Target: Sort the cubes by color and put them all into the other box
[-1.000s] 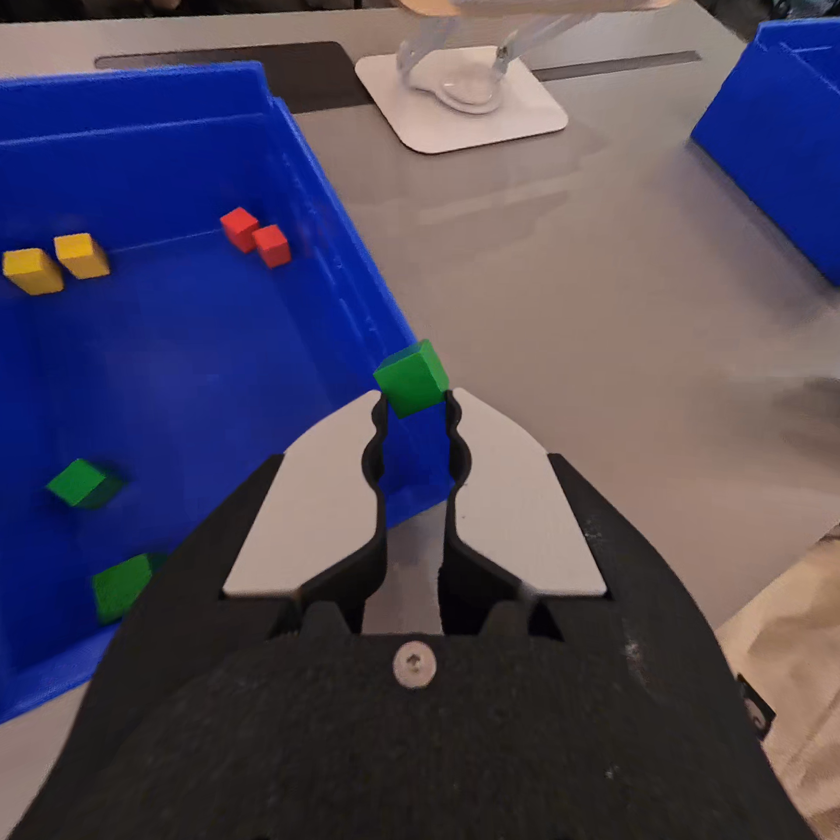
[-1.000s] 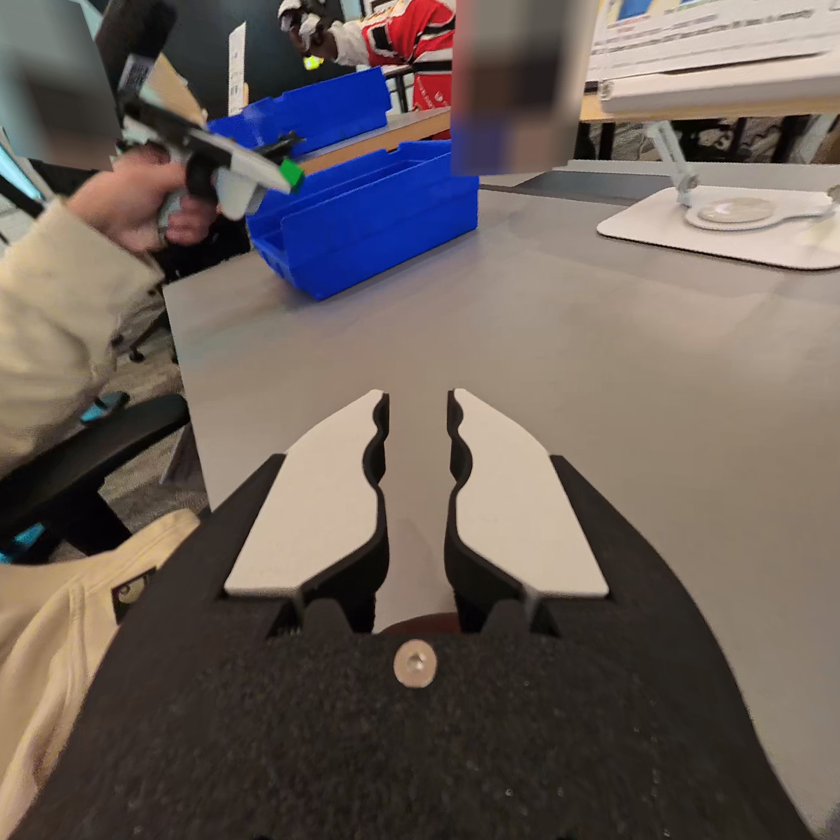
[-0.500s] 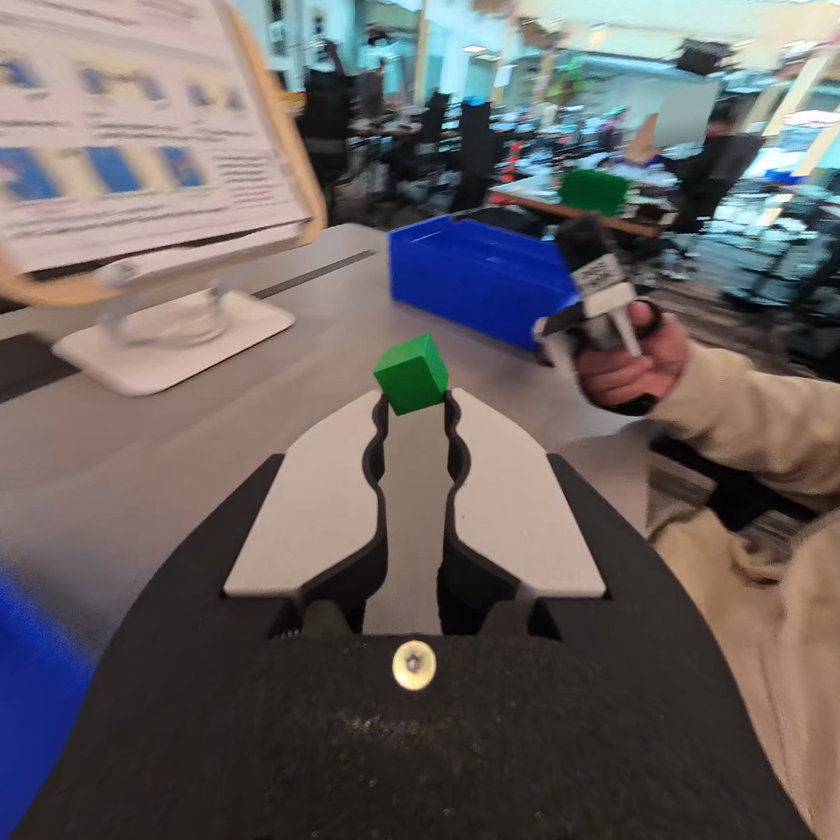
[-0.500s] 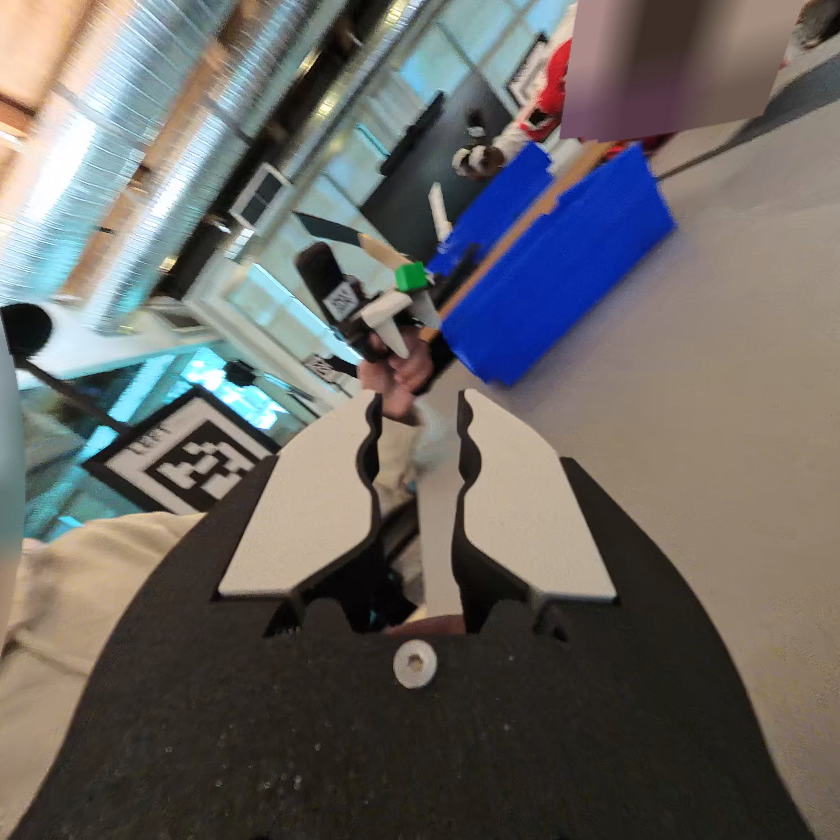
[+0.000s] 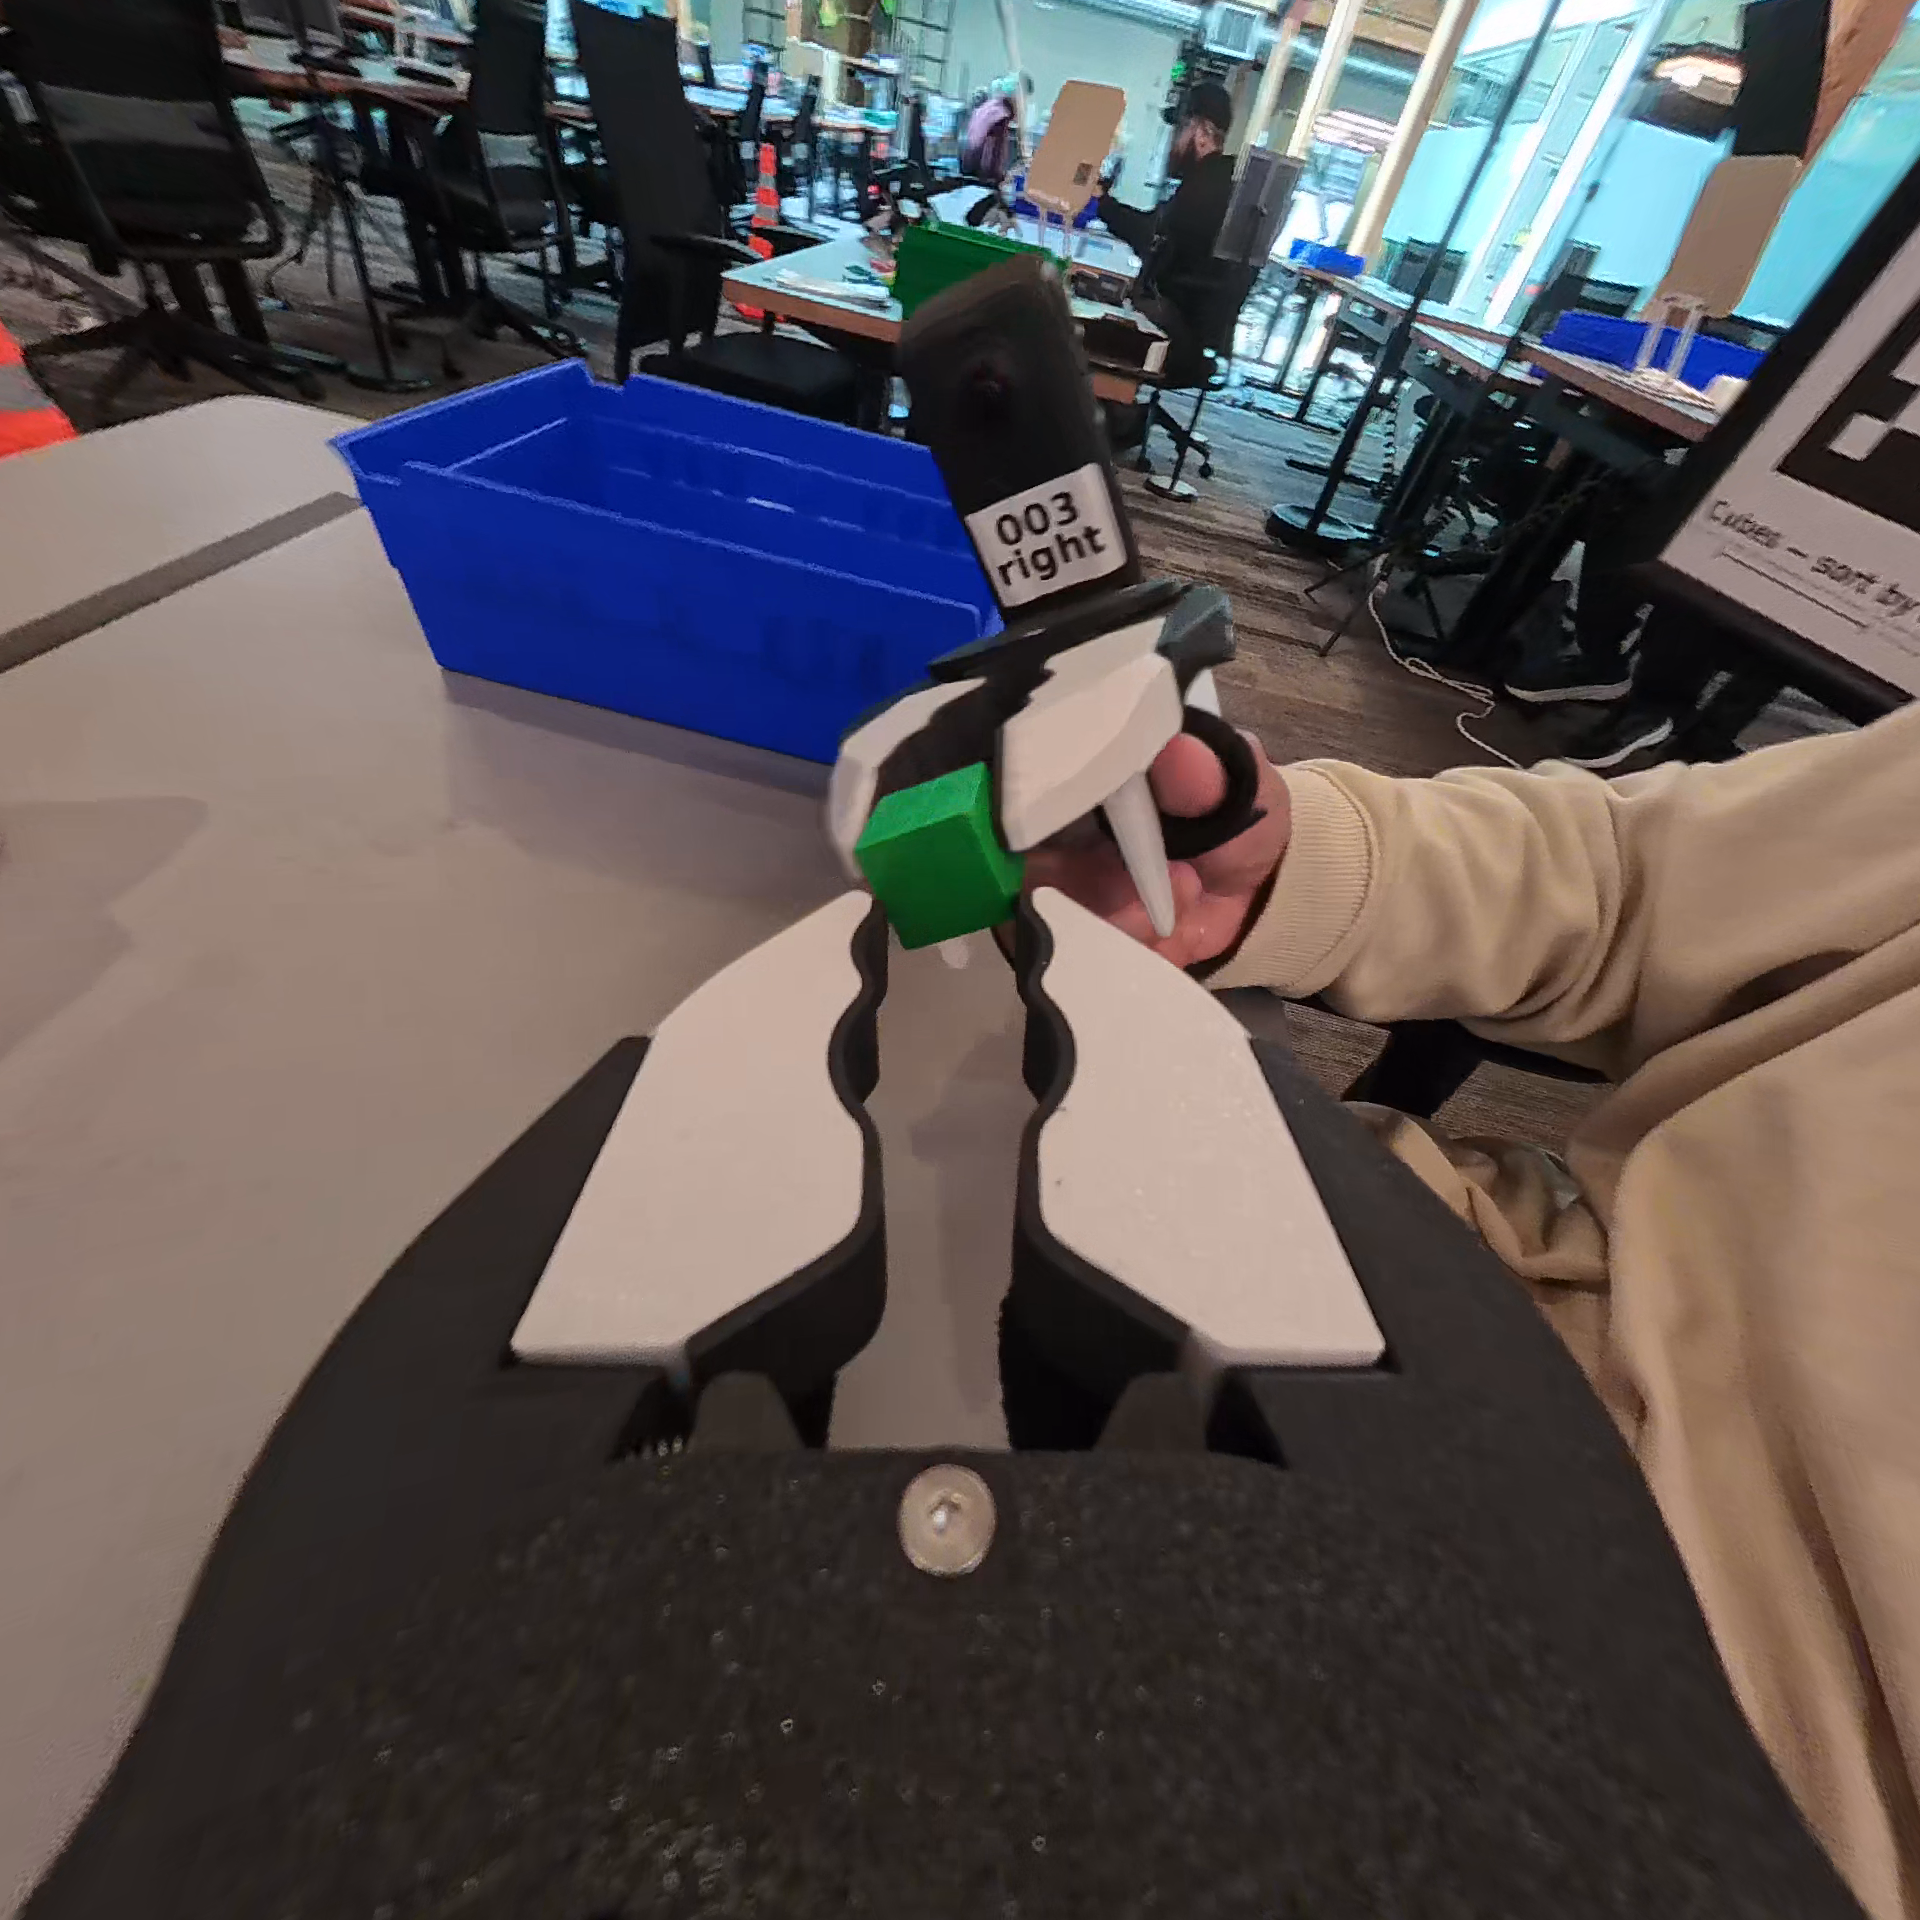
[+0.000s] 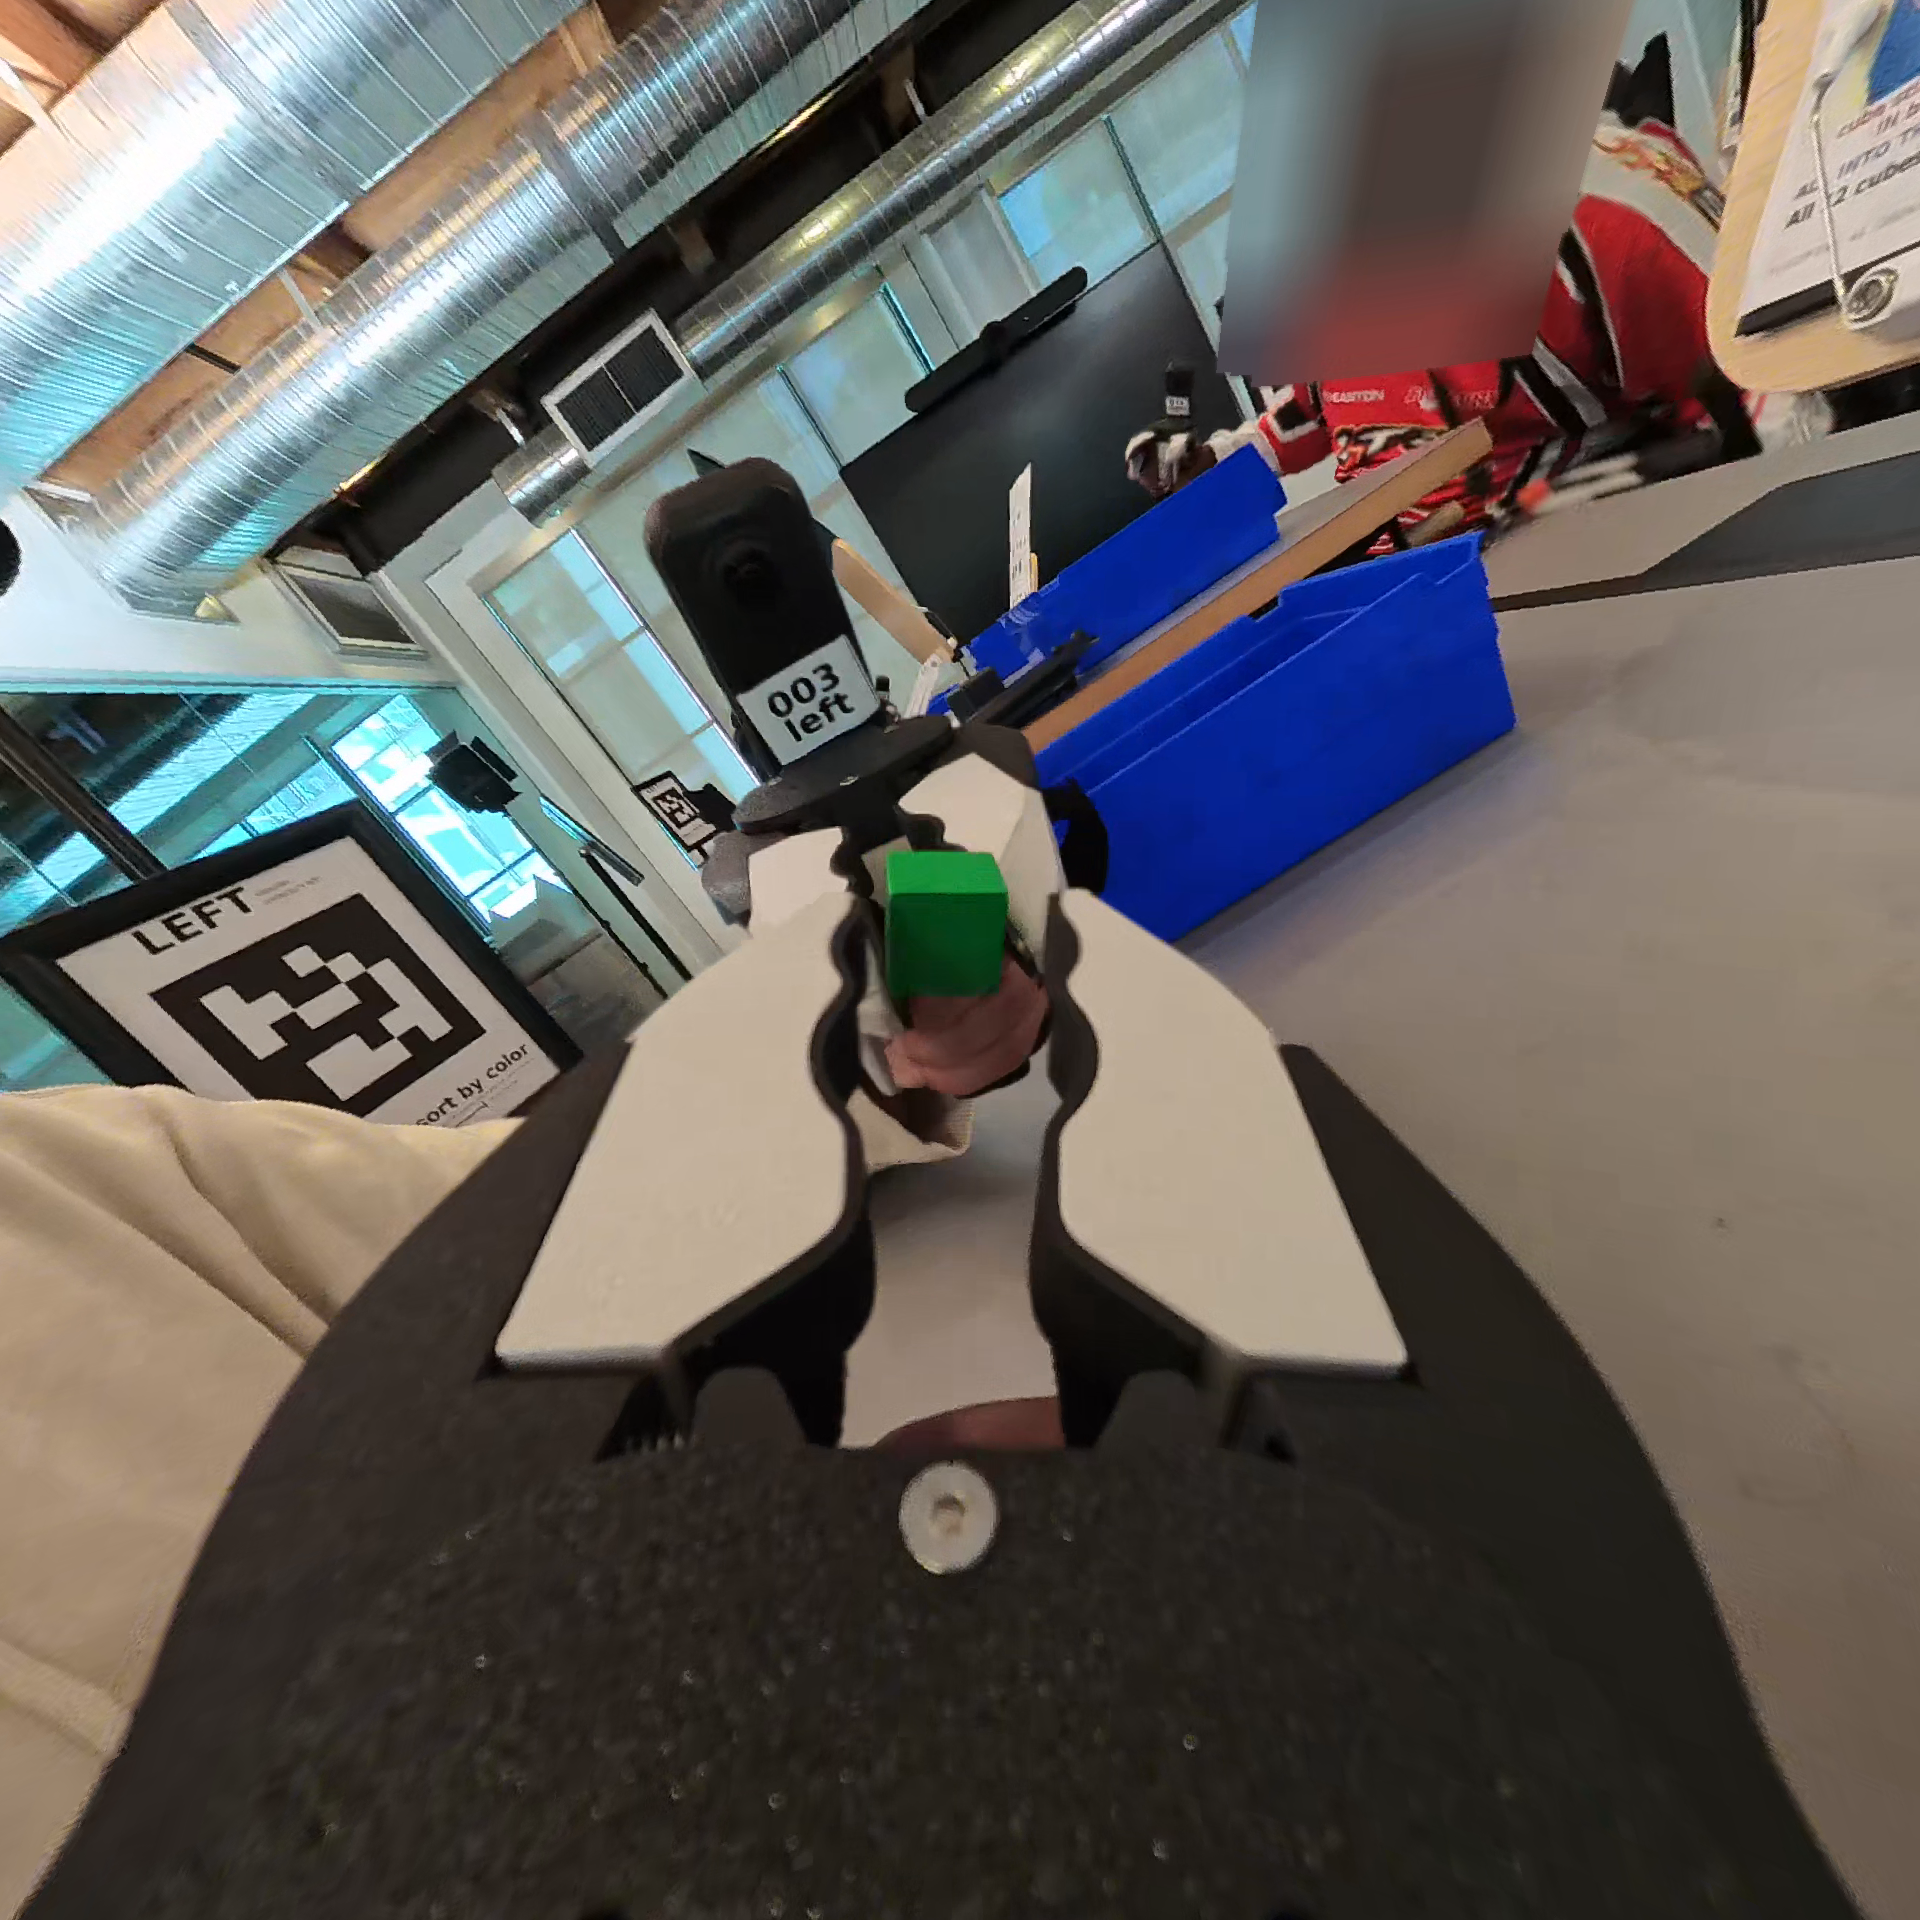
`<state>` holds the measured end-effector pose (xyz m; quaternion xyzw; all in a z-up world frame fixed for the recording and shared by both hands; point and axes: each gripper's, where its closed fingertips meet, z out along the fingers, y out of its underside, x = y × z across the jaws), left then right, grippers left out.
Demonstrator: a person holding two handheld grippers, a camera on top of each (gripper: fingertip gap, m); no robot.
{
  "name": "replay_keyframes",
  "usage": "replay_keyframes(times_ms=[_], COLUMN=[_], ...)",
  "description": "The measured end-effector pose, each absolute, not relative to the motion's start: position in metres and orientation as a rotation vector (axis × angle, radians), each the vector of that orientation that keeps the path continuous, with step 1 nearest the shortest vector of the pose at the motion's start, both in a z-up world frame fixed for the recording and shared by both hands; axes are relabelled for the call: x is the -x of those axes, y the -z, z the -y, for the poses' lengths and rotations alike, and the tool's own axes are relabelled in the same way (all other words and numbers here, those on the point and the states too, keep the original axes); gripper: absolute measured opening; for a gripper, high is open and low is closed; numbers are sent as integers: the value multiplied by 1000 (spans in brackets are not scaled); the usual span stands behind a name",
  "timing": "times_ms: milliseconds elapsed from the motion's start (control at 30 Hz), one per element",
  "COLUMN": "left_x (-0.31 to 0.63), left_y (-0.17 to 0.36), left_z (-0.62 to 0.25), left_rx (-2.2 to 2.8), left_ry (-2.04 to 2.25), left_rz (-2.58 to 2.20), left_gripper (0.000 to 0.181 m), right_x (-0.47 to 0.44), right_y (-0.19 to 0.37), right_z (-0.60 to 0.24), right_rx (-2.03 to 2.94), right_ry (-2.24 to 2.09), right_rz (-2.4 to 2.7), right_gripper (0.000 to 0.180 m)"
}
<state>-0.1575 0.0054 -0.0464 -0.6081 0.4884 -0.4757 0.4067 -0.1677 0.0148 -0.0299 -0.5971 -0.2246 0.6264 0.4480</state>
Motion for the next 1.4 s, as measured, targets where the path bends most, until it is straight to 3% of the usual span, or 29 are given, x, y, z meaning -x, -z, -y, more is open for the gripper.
replay_keyframes(times_ms=[33,100,167,300,467,667,800,933,1100,1233,1400], left_x=[155,154,159,201,275,278,272,265,263,263,263], left_y=[48,50,55,54,88,96,96,104,107,110,112], left_z=[-6,-5,-5,-20,-26,-7,-2,3,2,0,0], left_rx=[1538,1555,1607,1701,1883,1875,1865,1896,1913,1936,1942], left_ry=[1203,1212,1176,936,624,645,628,625,657,660,654], left_rz=[-1220,-1188,-1169,-939,-522,-542,-587,-642,-646,-651,-656], left_gripper=[23,24,63,93,89,77,74,73,71,71,71], right_x=[167,165,165,158,142,127,89,-23,-172,-216,-229], right_y=[31,32,34,32,44,57,26,-13,60,134,174], right_z=[-14,-15,-13,-8,-12,-17,-25,-52,-107,-128,-142], right_rx=[1475,1461,1469,1459,1494,1571,1572,1711,2267,2670,2844], right_ry=[-1547,-1505,-1490,-1489,-1270,-1050,-849,-562,-117,30,136], right_rz=[571,584,609,623,623,626,599,395,247,267,247], right_gripper=[22,21,21,21,21,21,21,21,22,22,22])
